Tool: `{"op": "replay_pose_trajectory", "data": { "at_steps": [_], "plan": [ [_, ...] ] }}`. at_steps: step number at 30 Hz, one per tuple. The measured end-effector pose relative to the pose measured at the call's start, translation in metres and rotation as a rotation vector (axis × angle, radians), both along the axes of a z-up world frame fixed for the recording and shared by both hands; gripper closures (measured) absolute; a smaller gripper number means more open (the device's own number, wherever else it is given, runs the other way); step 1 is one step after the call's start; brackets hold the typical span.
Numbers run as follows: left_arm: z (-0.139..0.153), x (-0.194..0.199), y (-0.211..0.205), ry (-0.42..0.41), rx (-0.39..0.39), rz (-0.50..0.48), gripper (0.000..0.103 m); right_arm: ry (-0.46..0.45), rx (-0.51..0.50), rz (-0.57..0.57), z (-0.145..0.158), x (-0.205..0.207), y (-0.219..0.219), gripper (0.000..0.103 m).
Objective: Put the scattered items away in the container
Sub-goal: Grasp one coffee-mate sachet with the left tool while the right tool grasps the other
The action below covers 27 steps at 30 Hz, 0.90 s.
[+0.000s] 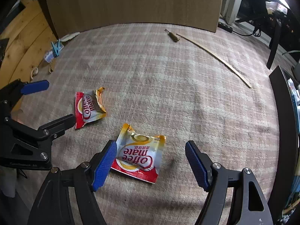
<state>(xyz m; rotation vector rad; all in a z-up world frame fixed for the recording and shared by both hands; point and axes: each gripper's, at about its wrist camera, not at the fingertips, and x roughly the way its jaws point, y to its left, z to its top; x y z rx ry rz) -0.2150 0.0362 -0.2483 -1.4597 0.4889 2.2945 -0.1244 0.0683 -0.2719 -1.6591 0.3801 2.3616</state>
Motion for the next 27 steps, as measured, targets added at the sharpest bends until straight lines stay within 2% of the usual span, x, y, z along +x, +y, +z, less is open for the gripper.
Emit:
{"op": "replay_pose_trajectory", "data": {
  "at_steps": [8,17,20,27],
  "plan": [
    [-0.008,-0.002,0.007,0.014,-0.023,-0.038,0.0,-0.05,0.061,-0.007,-0.014,-0.011,-0.009,0.027],
    [-0.018,-0.011,0.04,-0.002,-0.076,-0.135,0.0,-0.05,0.066,-0.09,-0.012,0.001,0.031,0.027],
    [-0.02,-0.014,0.045,-0.005,-0.091,-0.147,0.0,-0.042,0.054,-0.079,-0.01,0.002,0.037,0.027],
    [-0.025,-0.018,0.04,-0.061,-0.025,-0.119,0.002,-0.02,0.058,-0.008,-0.002,-0.01,0.042,0.027]
  ]
}}
